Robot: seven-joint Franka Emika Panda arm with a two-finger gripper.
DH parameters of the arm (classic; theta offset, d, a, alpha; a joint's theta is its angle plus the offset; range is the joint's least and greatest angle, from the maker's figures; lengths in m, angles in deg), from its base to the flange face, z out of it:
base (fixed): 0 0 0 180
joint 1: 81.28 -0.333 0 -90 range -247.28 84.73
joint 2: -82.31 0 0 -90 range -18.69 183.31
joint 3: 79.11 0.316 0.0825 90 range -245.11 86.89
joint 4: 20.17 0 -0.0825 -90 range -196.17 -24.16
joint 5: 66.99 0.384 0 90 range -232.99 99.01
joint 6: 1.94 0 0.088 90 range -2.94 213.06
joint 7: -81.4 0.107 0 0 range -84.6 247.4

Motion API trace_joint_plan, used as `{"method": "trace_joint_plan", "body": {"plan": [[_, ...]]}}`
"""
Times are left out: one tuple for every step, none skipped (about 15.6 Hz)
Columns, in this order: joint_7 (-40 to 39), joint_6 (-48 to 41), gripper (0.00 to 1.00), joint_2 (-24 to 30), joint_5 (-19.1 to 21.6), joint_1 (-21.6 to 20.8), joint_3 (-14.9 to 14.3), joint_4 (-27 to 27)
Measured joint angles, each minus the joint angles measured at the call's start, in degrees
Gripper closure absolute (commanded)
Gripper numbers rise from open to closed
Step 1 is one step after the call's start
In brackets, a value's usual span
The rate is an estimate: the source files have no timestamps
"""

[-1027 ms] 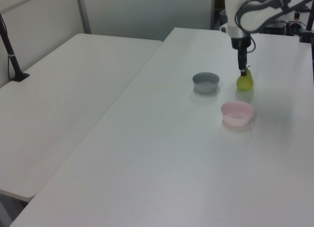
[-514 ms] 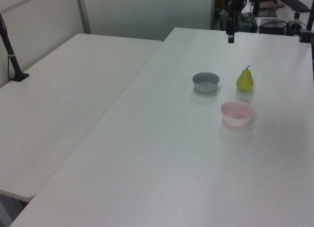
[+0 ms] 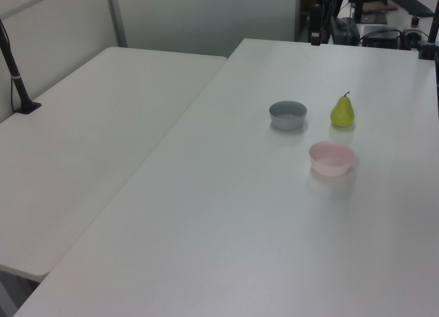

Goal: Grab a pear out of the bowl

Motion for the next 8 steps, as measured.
{"method": "trace_joint_plan", "body": {"plan": [[0.0,-0.1,0.00,0.2,0.0,0.2,-0.1,0.0],[0.0,-0.6,0.00,0.2,0.0,0.4,-0.2,0.0],[0.0,-1.7,0.00,0.2,0.0,0.6,-0.2,0.0],[0.0,-2.8,0.00,0.2,0.0,0.8,-0.3,0.0],[0.0,-3.5,0.00,0.2,0.0,0.9,-0.4,0.0],[0.0,-3.8,0.00,0.2,0.0,0.9,-0.5,0.0],[0.0,-3.9,0.00,0.2,0.0,0.9,-0.6,0.0],[0.0,-3.9,0.00,0.2,0.0,0.9,-0.6,0.0]]}}
